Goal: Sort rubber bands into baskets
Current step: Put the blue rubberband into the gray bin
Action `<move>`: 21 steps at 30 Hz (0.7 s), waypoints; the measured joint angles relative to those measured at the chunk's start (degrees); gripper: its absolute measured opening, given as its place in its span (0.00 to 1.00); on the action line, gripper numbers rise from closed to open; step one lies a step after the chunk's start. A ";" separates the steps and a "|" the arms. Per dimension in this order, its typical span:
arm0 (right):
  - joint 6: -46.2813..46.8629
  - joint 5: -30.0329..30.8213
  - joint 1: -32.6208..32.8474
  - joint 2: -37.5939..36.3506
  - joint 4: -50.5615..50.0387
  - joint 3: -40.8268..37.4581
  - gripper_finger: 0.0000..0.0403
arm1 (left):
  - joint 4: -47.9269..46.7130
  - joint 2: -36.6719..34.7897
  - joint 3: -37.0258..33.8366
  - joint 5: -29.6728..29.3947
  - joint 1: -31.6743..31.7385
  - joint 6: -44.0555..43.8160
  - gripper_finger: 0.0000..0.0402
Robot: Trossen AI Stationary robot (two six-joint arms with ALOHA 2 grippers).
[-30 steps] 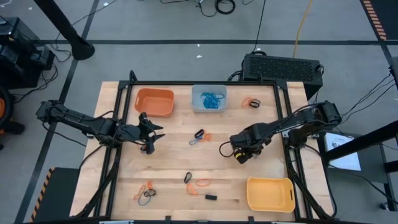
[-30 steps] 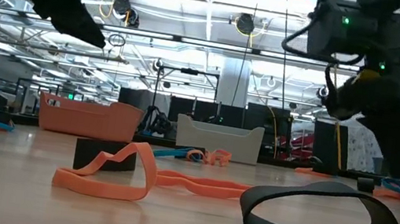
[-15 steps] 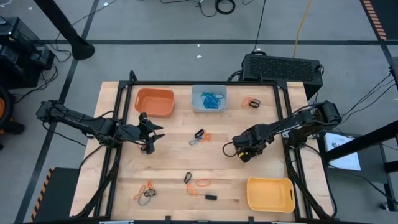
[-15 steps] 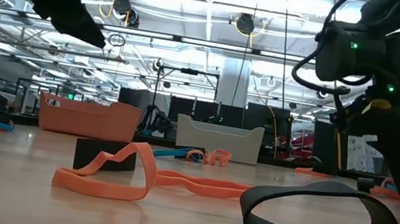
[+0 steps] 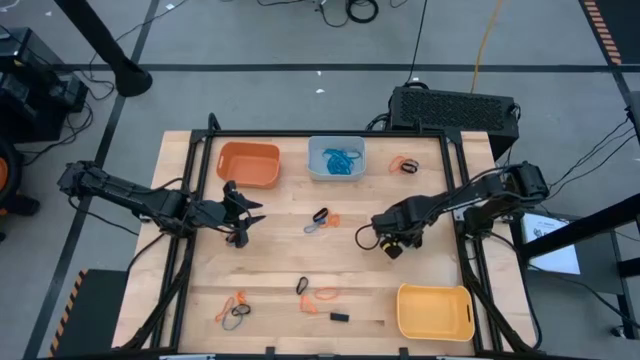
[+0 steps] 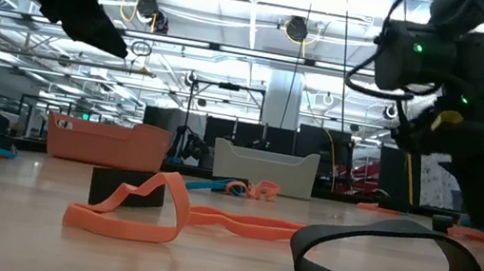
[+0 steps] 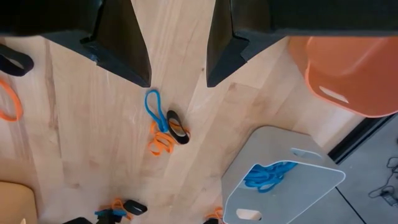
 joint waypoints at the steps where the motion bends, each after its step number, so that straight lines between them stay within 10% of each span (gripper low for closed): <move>1: -0.47 -0.02 -0.14 0.00 -1.02 1.04 0.02 | 0.00 0.00 0.00 -0.13 0.00 0.02 0.41; 21: -24.22 19.38 -10.61 0.00 5.03 25.89 0.00 | -2.94 -0.17 0.02 -4.13 0.00 1.46 0.41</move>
